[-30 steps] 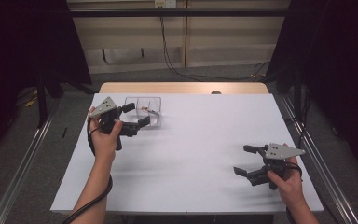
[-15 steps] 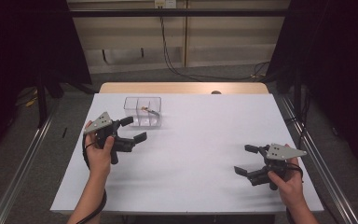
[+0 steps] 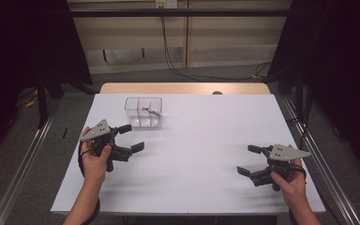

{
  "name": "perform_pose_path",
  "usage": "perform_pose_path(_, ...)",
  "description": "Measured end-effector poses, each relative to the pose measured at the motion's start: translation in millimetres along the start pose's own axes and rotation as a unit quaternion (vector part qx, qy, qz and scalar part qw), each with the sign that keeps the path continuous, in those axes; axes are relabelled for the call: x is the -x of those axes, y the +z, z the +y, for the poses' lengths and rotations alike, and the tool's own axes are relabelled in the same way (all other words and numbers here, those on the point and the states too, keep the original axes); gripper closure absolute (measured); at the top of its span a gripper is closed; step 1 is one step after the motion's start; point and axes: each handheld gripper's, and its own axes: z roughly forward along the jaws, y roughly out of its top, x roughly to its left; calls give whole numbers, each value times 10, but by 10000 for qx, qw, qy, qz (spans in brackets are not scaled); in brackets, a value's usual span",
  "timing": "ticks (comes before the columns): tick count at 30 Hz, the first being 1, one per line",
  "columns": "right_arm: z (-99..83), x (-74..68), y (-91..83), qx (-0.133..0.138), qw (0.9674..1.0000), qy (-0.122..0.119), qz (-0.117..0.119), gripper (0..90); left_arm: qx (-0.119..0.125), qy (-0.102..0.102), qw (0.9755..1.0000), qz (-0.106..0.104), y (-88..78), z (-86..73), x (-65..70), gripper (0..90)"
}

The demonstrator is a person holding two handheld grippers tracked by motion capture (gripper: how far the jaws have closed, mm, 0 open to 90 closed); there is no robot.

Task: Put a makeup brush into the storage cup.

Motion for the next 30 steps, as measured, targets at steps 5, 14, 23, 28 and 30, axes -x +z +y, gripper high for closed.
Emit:
perform_pose_path(5, -2, -1, 6, -10, 10000, 2, -15, 67, -10, 38, 10000, -32, -56, -30, 31, 25)
perform_pose_path(14, -3, 7, -9, 14, 10000, -13, -56, 67, 30, -20, 10000, 14, -167, -83, 60, 24)
perform_pose_path(23, -7, 5, -39, 41, 9999, -2, -96, 67, 67, -136, 9999, 76, -314, -148, 83, 25)
perform_pose_path(28, -7, 10, -61, 61, 9999, 16, -133, 67, -16, -139, 9998, 116, -375, -209, 91, 25)
perform_pose_path(30, -9, 11, -68, 55, 9999, 11, -156, 67, -55, -122, 9999, 101, -396, -219, 89, 25)
